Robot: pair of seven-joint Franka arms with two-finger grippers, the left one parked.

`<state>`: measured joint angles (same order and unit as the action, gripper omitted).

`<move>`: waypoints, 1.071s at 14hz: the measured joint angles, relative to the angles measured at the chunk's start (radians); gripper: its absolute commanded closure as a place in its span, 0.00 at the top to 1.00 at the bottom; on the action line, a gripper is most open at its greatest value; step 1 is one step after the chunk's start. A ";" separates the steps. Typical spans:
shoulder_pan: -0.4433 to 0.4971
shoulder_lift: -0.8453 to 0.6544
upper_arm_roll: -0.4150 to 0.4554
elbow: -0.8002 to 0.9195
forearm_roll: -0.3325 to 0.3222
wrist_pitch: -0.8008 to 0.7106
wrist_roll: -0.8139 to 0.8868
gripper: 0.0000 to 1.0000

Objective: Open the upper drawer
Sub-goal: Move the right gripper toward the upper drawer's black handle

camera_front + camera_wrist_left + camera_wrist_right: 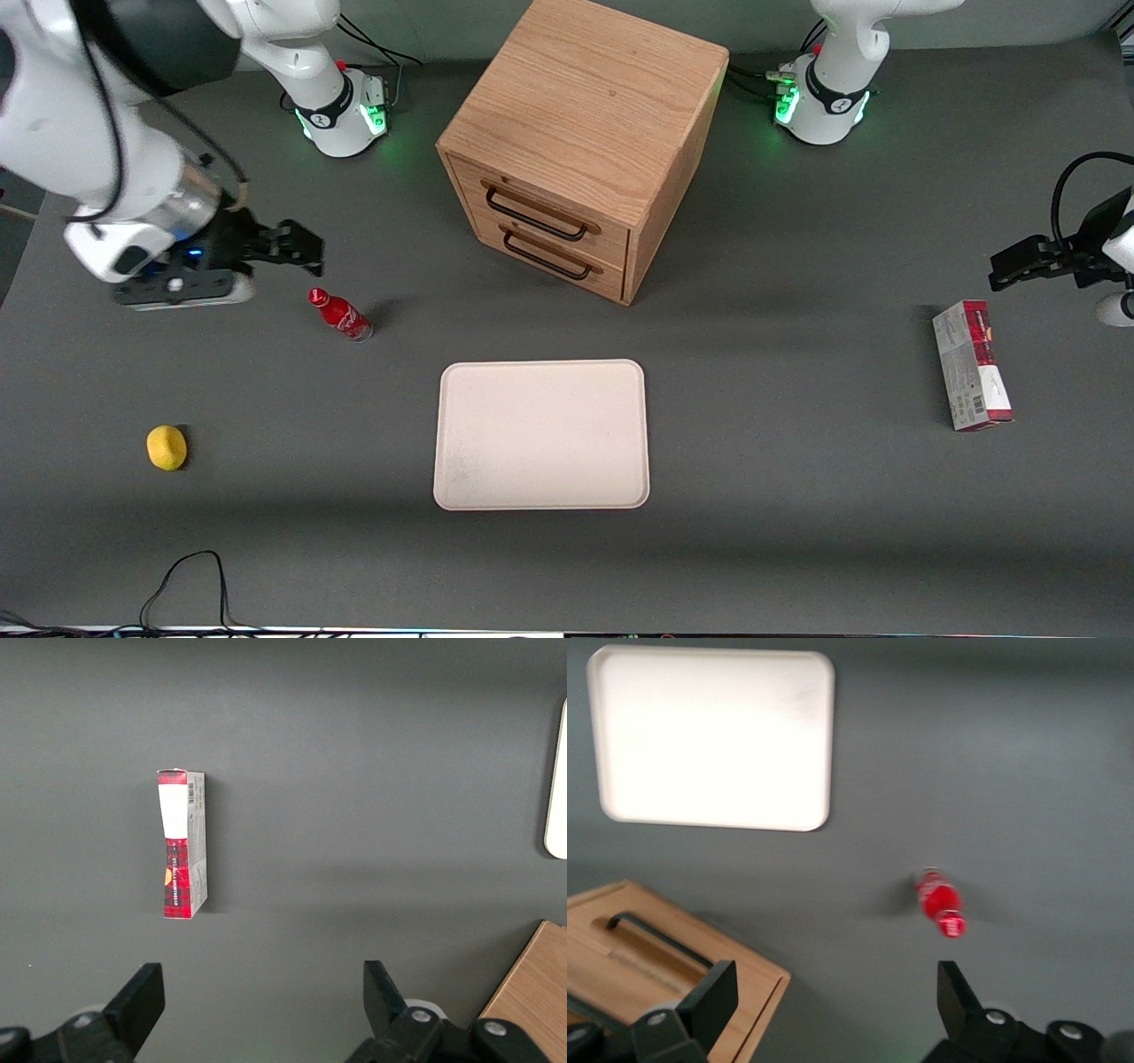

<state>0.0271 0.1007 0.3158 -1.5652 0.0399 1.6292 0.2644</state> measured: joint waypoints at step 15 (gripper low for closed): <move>0.009 0.184 0.346 0.033 0.078 -0.021 -0.414 1.00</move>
<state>0.0357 0.2851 0.6615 -1.5326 0.1176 1.6086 -0.1495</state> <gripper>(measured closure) 0.000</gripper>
